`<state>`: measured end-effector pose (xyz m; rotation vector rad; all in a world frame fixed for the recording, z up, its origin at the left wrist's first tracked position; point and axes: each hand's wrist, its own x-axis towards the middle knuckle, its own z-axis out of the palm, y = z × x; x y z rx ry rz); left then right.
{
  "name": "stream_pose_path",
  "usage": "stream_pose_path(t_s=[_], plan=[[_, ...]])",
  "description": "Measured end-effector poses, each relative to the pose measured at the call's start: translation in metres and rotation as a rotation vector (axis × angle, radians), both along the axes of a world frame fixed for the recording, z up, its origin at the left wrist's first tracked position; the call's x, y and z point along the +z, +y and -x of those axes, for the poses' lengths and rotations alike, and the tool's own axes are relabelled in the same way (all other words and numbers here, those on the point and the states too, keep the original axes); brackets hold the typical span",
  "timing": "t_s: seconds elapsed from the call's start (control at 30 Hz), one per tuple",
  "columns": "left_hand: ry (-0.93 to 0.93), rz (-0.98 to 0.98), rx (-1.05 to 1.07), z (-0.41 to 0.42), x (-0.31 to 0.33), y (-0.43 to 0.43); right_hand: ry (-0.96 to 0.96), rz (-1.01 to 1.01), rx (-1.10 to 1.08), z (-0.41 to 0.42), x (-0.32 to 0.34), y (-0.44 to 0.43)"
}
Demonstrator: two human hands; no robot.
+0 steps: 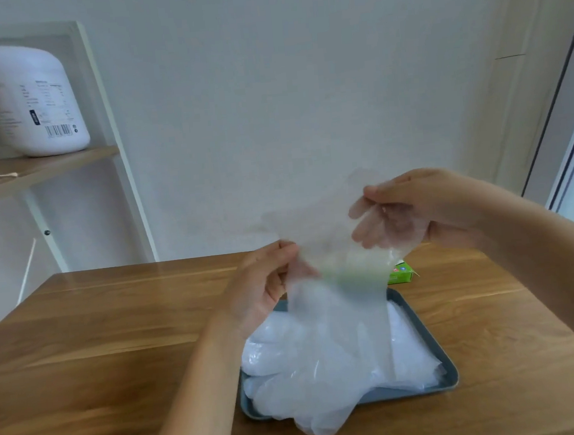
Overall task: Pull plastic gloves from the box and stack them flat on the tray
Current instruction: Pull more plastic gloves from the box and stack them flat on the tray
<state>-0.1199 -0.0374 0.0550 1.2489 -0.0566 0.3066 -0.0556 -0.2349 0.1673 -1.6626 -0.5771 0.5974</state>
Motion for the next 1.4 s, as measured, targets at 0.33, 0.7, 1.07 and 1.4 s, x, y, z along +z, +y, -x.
stream_pose_path(t_s=[0.33,0.7,1.07,1.4], plan=[[0.405,-0.555,0.131,-0.01,-0.024,0.024,0.115,0.173,-0.225,-0.01,-0.099,-0.016],[0.422,-1.214,0.558,-0.022,-0.048,0.015,-0.41,0.478,-0.341,-0.027,-0.177,-0.018],[0.633,-1.628,0.03,-0.008,-0.076,-0.063,-0.476,0.582,-0.263,-0.04,-0.183,-0.019],[0.75,-1.559,-0.069,-0.003,-0.087,-0.063,-1.04,0.705,0.322,-0.031,-0.169,-0.02]])
